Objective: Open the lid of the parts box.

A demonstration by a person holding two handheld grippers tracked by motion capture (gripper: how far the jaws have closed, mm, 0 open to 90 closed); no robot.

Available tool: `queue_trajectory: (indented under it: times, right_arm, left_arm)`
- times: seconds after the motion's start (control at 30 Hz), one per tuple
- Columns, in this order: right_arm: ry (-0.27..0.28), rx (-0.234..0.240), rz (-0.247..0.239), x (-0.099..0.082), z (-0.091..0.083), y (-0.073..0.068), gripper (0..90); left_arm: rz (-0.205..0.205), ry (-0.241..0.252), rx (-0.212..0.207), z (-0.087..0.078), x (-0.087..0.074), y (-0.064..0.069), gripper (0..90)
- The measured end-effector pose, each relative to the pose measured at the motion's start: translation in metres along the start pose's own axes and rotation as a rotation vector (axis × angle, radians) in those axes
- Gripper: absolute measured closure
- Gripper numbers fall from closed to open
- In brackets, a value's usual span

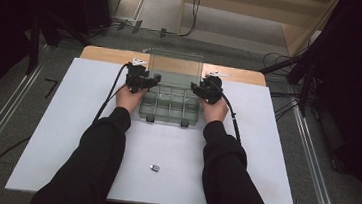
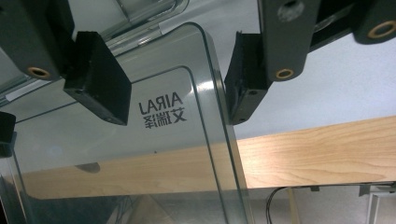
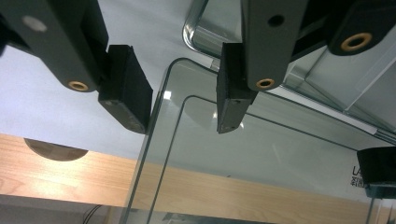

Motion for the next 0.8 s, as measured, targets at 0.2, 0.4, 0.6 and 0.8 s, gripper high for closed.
queue_trajectory:
  times: [0.2, 0.4, 0.6, 0.8]
  right_arm:
    - [-0.015, 0.019, 0.041, -0.0008, 0.0021, 0.0019, 53.0]
    - [-0.019, 0.022, 0.053, -0.0008, 0.0024, 0.0023, 52.4]
    - [-0.022, 0.026, 0.062, -0.0006, 0.0032, 0.0034, 50.9]
    - [-0.021, 0.022, 0.076, -0.0012, 0.0051, 0.0019, 48.7]
  left_arm:
    - [0.003, -0.023, -0.003, 0.0019, -0.0028, 0.0009, 37.2]
    - [-0.009, -0.022, -0.006, 0.0024, -0.003, 0.001, 37.3]
    - [-0.034, -0.027, -0.016, 0.0029, -0.0041, 0.0, 37.0]
    - [-0.054, -0.03, -0.023, 0.0034, -0.0048, -0.0005, 36.7]
Point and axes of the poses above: each handheld gripper's, and its own axes: z roughly forward along the jaws, x roughly out of its top, y roughly to its right, the point moved 5 cm from there along z, roughly forward along the jaws, and after that the axes turned 11 degrees about z, right-handed, at the moved point
